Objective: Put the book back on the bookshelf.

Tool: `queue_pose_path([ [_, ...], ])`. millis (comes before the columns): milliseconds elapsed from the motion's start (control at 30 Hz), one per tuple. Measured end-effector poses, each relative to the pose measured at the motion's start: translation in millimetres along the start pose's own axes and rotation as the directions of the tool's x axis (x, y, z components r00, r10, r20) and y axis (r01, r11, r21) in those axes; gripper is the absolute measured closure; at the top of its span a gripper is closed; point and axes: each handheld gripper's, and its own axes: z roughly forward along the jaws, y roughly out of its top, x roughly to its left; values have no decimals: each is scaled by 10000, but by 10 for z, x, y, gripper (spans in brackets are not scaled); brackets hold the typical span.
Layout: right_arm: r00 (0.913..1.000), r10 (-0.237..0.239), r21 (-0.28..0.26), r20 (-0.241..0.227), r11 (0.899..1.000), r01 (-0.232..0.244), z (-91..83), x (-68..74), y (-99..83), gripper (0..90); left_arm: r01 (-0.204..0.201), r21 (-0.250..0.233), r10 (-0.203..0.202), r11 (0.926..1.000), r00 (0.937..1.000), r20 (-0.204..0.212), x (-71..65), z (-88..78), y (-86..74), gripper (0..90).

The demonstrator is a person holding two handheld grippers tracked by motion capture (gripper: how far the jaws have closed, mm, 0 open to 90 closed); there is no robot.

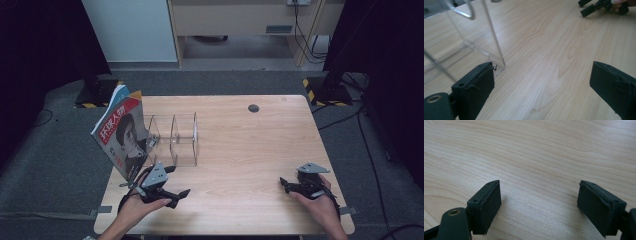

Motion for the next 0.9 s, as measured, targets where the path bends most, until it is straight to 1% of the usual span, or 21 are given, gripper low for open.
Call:
queue_pose_path([
  [133, 10000, 18, 7, -3, 10000, -18, 0, 0, 1, 195, -149, 141, 145, 9998, 9996, 253, -69, 136, 61, 49],
  [167, 10000, 18, 6, -5, 10000, -18, 0, 0, 0, 195, -177, 157, 173, 9997, 9995, 276, -78, 158, 68, 49],
  [233, 10000, -5, -3, -7, 10000, 5, 0, -1, 0, 195, -392, 293, 386, 9988, 9990, 226, -101, 222, 81, 48],
  [267, 10000, 18, 9, -11, 10000, -18, 0, 0, 1, 194, -429, 330, 421, 9985, 9988, 240, -106, 249, 81, 48],
  [300, 10000, -1, 1, -10, 10000, 1, 0, -1, 0, 194, -453, 356, 445, 9983, 9987, 240, -111, 271, 80, 48],
  [367, 10000, 18, 10, -11, 10000, -18, 0, 0, 1, 194, -415, 377, 401, 9984, 9985, 367, -125, 331, 78, 48],
  [467, 10000, -2, 3, -7, 10000, 2, 0, 0, 0, 194, -507, 406, 488, 9979, 9977, 473, -140, 394, 95, 51],
  [567, 10000, 17, 1, 9, 10000, -17, -1, 2, -1, 193, -497, 353, 479, 9981, 9977, 477, -138, 456, 131, 55],
  [633, 10000, 40, 4, 19, 10000, -40, -3, 4, -2, 192, -353, 292, 339, 9990, 9983, 468, -141, 499, 160, 55],
  [733, 10000, 38, 5, 9, 10000, -38, -2, 3, -2, 192, -333, 190, 324, 9993, 9984, 464, -156, 536, 201, 55],
  [900, 10000, 3, -2, 9, 10000, -3, -2, 1, -1, 191, -301, -117, 306, 9995, 9983, 501, -167, 594, 305, 59],
])
